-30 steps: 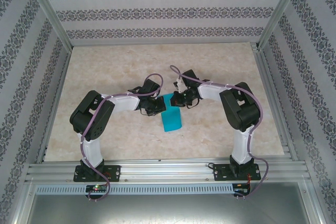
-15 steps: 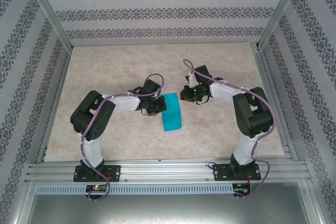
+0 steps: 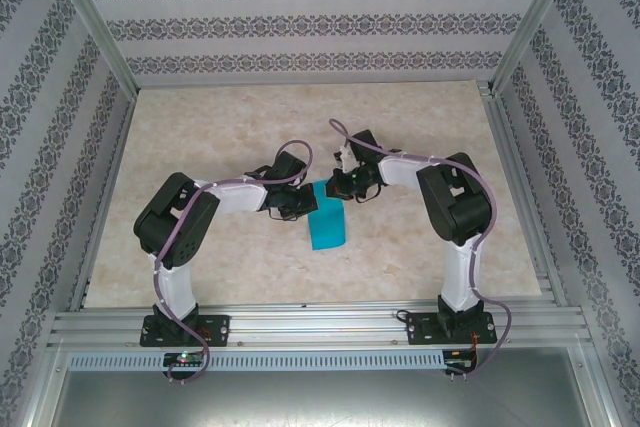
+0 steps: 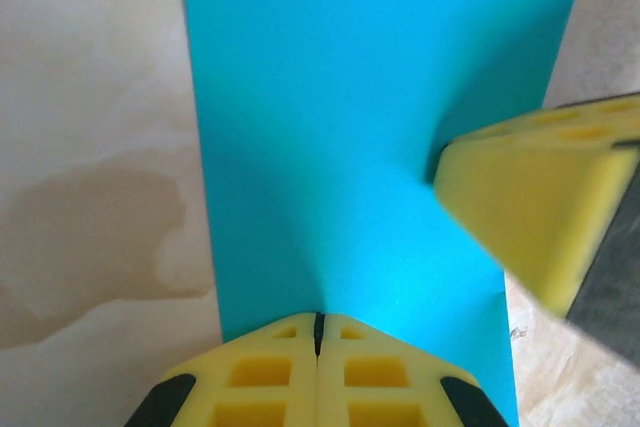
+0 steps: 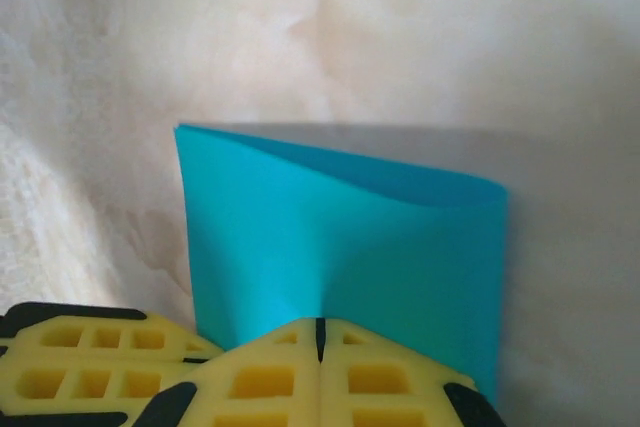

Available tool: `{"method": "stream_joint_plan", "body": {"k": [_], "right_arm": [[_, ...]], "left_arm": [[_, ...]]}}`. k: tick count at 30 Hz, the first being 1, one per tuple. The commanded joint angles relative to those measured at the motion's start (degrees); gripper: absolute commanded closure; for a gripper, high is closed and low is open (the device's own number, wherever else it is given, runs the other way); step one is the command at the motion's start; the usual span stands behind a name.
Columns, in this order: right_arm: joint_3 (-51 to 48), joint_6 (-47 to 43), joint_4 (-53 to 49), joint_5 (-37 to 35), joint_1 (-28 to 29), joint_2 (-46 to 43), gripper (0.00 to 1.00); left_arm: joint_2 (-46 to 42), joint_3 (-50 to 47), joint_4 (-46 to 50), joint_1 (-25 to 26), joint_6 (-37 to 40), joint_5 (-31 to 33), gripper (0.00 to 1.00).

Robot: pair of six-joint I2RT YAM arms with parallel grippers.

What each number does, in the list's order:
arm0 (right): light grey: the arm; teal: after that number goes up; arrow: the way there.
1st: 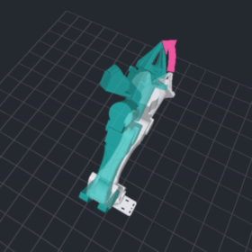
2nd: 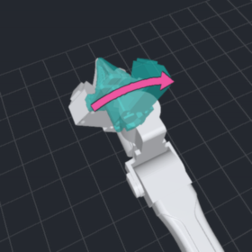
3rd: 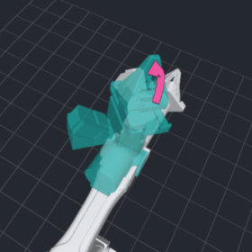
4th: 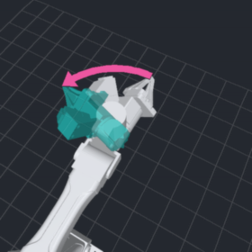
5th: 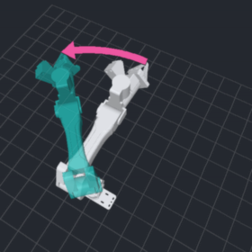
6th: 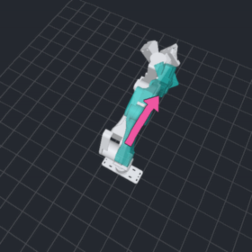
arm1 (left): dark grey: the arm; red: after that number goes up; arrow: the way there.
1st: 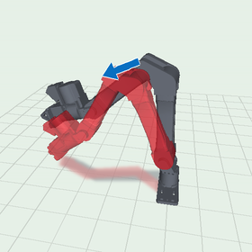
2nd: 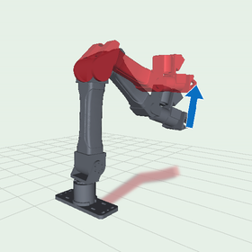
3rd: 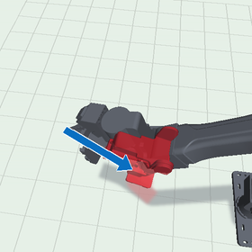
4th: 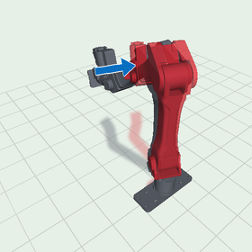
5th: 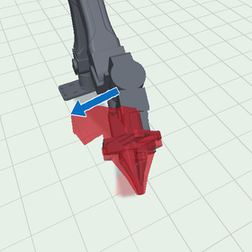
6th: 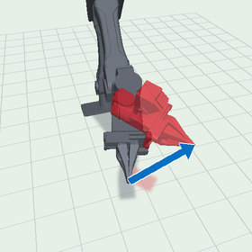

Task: Fold a paper plane with a square sheet of paper (pick it up from the middle)
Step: Fold the square sheet of paper in half at the center of the table.

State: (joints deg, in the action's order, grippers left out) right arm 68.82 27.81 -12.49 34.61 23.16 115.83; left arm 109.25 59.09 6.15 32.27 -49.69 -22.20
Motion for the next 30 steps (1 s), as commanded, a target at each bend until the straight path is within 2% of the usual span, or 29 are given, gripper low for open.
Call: {"method": "stream_joint_plan", "body": {"k": [1,6,12,18,21,25,30], "right_arm": [[-1.43,2.82,3.88,-2.31,-5.61,0.85,1.0],[-2.37,4.56,5.71,-4.56,-9.95,-3.07,1.0],[-3.66,4.94,7.51,-0.91,-6.39,-6.93,1.0],[-1.15,7.2,8.8,0.46,0.29,-2.41,1.0],[0.68,8.15,9.0,0.02,1.37,0.07,1.0],[3.17,7.89,7.26,-1.47,1.08,2.46,1.0],[4.19,7.73,5.12,-5.3,-2.06,5.02,1.0]], "left_arm": [[7.39,-6.44,15.56,0.25,1.78,11.89,1.0],[7.2,-5.33,16.29,0.06,3.27,12.51,1.0],[5.98,-1.89,19.02,-0.79,8.55,15.45,1.0],[4.5,1.64,21.64,-1.98,15.45,16.04,1.0],[4.26,2.45,22.09,-2.5,17.06,15.25,1.0],[4.39,2.72,21.58,-2.46,17.11,13.46,1.0],[4.67,1.73,21.01,-2.47,16.51,12.62,1.0]]}}
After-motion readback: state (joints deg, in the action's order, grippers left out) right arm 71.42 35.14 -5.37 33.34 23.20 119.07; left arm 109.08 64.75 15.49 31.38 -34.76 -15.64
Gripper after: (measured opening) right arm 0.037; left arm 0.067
